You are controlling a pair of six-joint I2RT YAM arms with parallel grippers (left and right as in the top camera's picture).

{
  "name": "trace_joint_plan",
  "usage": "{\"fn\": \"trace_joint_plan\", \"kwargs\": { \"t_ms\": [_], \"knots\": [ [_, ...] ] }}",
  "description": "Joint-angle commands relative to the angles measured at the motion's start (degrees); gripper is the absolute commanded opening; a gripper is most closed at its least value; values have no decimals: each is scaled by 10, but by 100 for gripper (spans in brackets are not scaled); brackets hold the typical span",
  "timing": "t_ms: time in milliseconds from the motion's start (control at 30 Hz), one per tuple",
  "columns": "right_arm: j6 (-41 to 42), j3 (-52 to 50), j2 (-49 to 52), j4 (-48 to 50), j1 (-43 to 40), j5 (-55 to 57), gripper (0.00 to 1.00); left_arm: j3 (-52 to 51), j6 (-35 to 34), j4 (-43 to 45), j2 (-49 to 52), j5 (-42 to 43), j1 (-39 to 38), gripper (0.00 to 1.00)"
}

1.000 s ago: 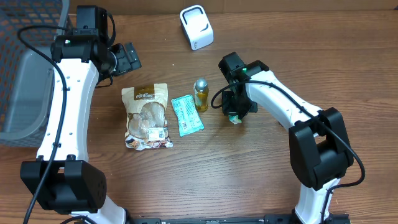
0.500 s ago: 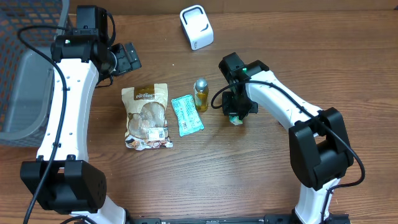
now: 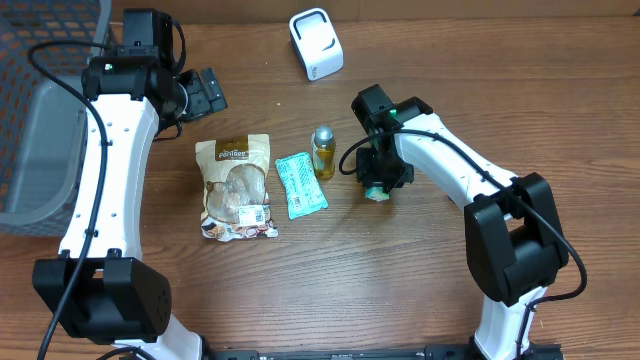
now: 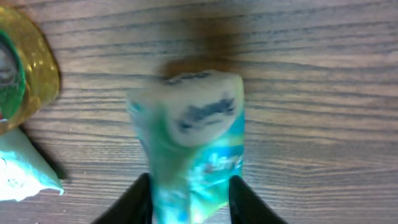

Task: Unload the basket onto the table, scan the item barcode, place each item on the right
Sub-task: 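Lower the right gripper and close it on the tissue pack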

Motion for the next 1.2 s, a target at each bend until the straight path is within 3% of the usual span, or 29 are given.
{"fn": "trace_joint_plan", "kwargs": {
  "t_ms": [0,467,1167],
  "knots": [
    [4,-3,-21,6,1,-3,38,10,7,0,-6,1,-1,100],
    [4,-3,-21,51,-2,-17,38,10,7,0,-6,1,-1,100],
    [4,-3,-1,21,-23,-18,37,10,7,0,-6,1,-1,100]
  ]
}}
